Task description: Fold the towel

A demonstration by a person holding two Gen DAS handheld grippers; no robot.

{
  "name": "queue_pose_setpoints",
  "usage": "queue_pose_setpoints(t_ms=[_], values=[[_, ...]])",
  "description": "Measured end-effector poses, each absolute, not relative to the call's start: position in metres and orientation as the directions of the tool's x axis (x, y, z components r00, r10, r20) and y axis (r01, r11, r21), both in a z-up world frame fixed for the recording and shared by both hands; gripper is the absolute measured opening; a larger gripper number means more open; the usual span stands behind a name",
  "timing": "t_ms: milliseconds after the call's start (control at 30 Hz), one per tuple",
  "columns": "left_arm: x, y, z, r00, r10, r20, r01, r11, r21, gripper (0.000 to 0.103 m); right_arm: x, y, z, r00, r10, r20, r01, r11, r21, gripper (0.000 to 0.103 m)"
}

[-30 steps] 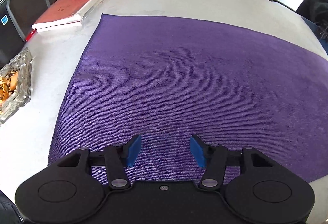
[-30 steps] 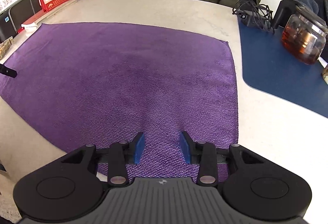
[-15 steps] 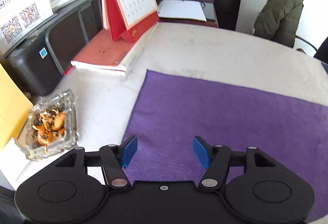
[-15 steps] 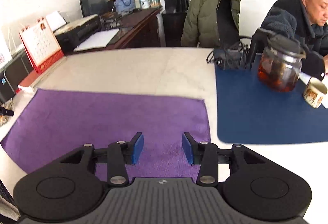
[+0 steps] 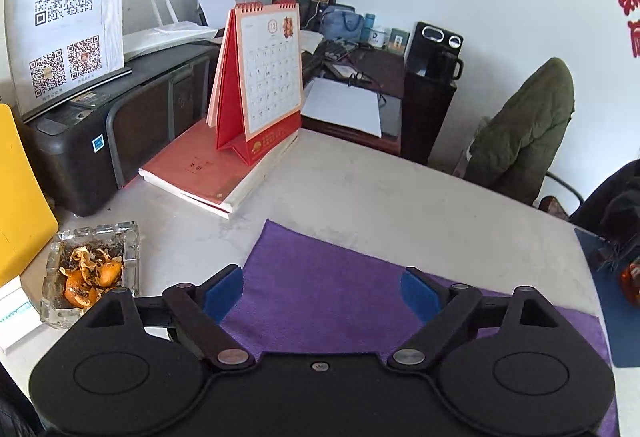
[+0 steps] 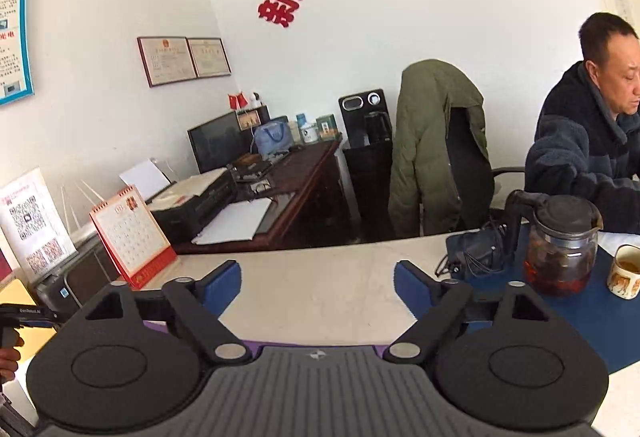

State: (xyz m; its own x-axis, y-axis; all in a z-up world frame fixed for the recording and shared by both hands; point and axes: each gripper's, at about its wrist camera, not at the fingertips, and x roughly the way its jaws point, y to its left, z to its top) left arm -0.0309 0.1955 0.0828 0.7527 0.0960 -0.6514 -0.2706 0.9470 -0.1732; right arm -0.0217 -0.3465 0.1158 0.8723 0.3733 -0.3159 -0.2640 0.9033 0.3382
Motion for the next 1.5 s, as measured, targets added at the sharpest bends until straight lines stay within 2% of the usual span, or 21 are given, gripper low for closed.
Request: queue_pose_setpoints(t_ms=[133,333,433,600,733,967,1100,1333,1500], values=[[-0.039,0.199,0.083,0.755,0.115,-0.646,-0.288,0.943,-0.168,0.085,-0.017,-0.337,0.123,0.871,0.422,-0.251,-0.316,0.872,0.374,0.103],[-0.06,0.22,0.056,0.677,0.186,-0.713,-0.397,0.907,-0.141,0.085,0.016,-0.299,0.122,0.816,0.534,-0.219,-0.418,0.809,0.413,0.103],[-0.071,0.231,0.04,0.628,0.209,-0.75,-0.452,0.882,-0.133,0.084,0.03,-0.271,0.132,0.767,0.612,-0.193,-0.509,0.763,0.398,0.103],[-0.085,0.235,0.014,0.566,0.242,-0.788,-0.483,0.872,-0.079,0.084,0.048,-0.21,0.153,0.683,0.712,-0.167,-0.66,0.698,0.279,0.103],[-0.092,0.235,-0.01,0.523,0.255,-0.813,-0.48,0.877,-0.033,0.082,0.063,-0.159,0.15,0.582,0.784,-0.214,-0.739,0.62,0.262,0.103],[-0.095,0.252,-0.043,0.501,0.216,-0.838,-0.491,0.869,-0.069,0.077,0.094,-0.039,0.123,0.353,0.863,-0.361,-0.891,0.428,0.151,0.103],[-0.093,0.262,-0.056,0.496,0.204,-0.844,-0.496,0.865,-0.082,0.073,0.117,0.025,0.086,0.256,0.852,-0.457,-0.931,0.345,0.122,0.102],[-0.087,0.268,-0.062,0.517,0.141,-0.844,-0.454,0.881,-0.13,0.052,0.154,0.112,0.013,0.188,0.786,-0.59,-0.937,0.323,0.132,0.094],[-0.088,0.27,-0.07,0.519,0.092,-0.85,-0.434,0.885,-0.169,0.05,0.17,0.139,-0.024,0.153,0.743,-0.652,-0.953,0.286,0.102,0.093]])
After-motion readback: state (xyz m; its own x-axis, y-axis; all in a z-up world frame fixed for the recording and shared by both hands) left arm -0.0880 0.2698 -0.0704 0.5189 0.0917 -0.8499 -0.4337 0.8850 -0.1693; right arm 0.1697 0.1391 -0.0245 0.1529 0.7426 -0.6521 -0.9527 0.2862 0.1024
